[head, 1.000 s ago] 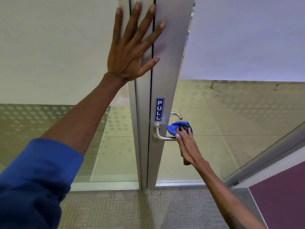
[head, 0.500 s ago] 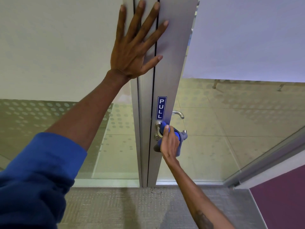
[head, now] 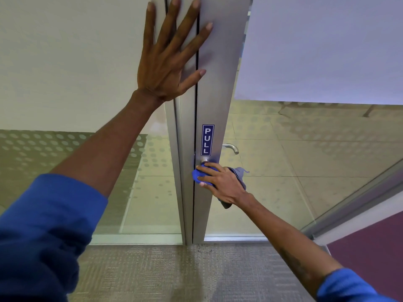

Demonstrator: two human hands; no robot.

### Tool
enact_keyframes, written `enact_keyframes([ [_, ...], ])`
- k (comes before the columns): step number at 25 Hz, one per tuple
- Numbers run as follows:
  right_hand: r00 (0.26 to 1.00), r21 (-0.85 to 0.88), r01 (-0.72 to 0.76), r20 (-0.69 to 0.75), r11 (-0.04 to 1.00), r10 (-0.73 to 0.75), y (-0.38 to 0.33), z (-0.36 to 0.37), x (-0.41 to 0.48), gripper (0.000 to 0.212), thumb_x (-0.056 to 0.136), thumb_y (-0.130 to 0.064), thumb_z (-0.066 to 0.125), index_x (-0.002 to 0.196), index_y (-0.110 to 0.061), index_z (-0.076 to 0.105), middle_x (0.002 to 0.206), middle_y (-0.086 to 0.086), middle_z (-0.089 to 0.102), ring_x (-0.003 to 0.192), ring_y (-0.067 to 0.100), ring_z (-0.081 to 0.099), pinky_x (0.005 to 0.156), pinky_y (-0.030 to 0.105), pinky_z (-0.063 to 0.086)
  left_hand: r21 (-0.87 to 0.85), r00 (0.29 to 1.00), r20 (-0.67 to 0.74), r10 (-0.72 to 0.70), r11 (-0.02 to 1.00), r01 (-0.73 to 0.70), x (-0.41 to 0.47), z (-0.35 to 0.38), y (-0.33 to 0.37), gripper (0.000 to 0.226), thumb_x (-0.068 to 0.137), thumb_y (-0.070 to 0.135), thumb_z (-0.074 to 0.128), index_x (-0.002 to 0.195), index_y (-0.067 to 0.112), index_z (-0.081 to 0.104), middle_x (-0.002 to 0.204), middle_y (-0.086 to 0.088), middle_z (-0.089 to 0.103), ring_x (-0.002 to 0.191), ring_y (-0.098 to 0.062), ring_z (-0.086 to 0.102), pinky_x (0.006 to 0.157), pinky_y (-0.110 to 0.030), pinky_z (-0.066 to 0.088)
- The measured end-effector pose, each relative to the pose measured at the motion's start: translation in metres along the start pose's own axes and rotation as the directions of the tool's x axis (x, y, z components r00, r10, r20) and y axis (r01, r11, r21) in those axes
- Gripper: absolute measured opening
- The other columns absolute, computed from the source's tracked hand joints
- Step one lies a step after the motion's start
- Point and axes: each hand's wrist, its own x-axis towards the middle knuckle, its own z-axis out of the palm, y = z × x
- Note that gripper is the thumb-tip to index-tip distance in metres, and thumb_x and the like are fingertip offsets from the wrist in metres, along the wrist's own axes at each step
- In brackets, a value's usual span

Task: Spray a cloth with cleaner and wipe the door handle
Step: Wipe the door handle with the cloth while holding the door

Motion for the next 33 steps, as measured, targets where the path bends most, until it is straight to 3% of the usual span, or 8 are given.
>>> enact_keyframes([
  [7,0.968,-0.071,0.25,0.048,0.966,-0.247,0.03,-0.009,-0.013,0.033,0.104,-0.037,0.054,0.13,-0.026,0.071,0.159,-0.006,0.047,0.145,0.023,0.046,0.091,0.039,0.059,0.014,1.0,-0.015,0.005,1.0,-0.004,-0.002,0.007,-0.002,0.075,0.099,0.067,0.035,0.162,0.026,0.031,0.163,-0.016,0.041,0.149,-0.044,0.038,0.119,-0.069,0.023],
  [11,0.922,-0.108,0.383,0.106,0.917,-0.373,0.051,-0.02,-0.016,0.029,0.105,-0.034,0.056,0.129,-0.028,0.071,0.162,-0.01,0.042,0.103,0.022,0.066,0.071,0.035,0.056,0.014,0.999,-0.031,0.014,1.0,-0.013,-0.004,0.015,-0.004,0.079,0.097,0.068,0.036,0.164,0.027,0.026,0.165,-0.015,0.035,0.152,-0.043,0.029,0.125,-0.065,0.01],
  [15,0.901,-0.057,0.426,0.114,0.903,-0.418,0.075,-0.028,-0.03,0.03,0.104,-0.029,0.059,0.13,-0.023,0.071,0.159,-0.01,0.047,0.095,0.024,0.064,0.086,0.039,0.052,0.025,0.999,-0.04,0.029,0.999,-0.028,-0.005,0.021,-0.007,0.081,0.097,0.069,0.037,0.164,0.027,0.023,0.167,-0.013,0.027,0.154,-0.042,0.023,0.127,-0.059,-0.004],
  [21,0.914,-0.128,0.397,0.143,0.909,-0.379,0.097,-0.049,-0.054,0.04,0.092,-0.009,0.073,0.13,-0.023,0.072,0.153,-0.009,0.054,0.136,0.029,0.058,0.112,0.05,0.048,0.005,1.0,0.0,0.026,1.0,-0.026,-0.006,0.018,-0.007,0.081,0.097,0.068,0.038,0.165,0.027,0.022,0.167,-0.016,0.03,0.154,-0.043,0.025,0.126,-0.065,0.006],
  [24,0.955,-0.12,0.289,0.1,0.95,-0.278,0.107,-0.059,-0.08,0.056,0.075,0.001,0.086,0.126,-0.018,0.074,0.155,-0.012,0.049,0.142,0.024,0.051,0.108,0.039,0.05,-0.008,0.999,0.02,0.026,1.0,-0.025,-0.008,0.018,-0.008,0.082,0.098,0.067,0.041,0.165,0.026,0.021,0.168,-0.016,0.029,0.154,-0.044,0.024,0.124,-0.068,0.011],
  [27,0.992,0.102,-0.108,0.071,0.989,0.101,0.102,-0.055,-0.111,0.062,0.078,0.009,0.072,0.133,-0.02,0.069,0.16,-0.029,0.026,0.146,0.005,0.036,0.109,0.028,0.047,-0.015,0.999,0.033,0.031,0.999,-0.03,-0.009,0.016,-0.009,0.082,0.098,0.067,0.041,0.165,0.025,0.019,0.17,-0.015,0.024,0.155,-0.043,0.023,0.123,-0.07,0.012],
  [29,0.93,0.418,-0.32,-0.031,0.85,0.366,0.083,-0.047,-0.125,0.04,0.099,-0.005,0.061,0.132,-0.025,0.071,0.156,-0.031,0.03,0.143,-0.004,0.039,0.109,0.016,0.041,-0.02,0.999,0.039,0.035,0.999,-0.034,-0.007,0.015,-0.008,0.083,0.099,0.068,0.04,0.165,0.025,0.018,0.171,-0.014,0.023,0.156,-0.043,0.022,0.123,-0.07,0.012],
  [33,0.713,0.873,-0.335,-0.01,0.354,0.701,0.021,-0.04,-0.126,0.026,0.108,-0.033,0.052,0.117,-0.042,0.074,0.137,-0.026,0.063,0.13,-0.001,0.056,0.093,0.005,0.044,-0.081,0.994,0.094,0.046,0.996,-0.038,-0.006,0.006,-0.008,0.085,0.099,0.07,0.038,0.166,0.024,0.014,0.172,-0.014,0.018,0.157,-0.042,0.018,0.123,-0.071,0.01],
])
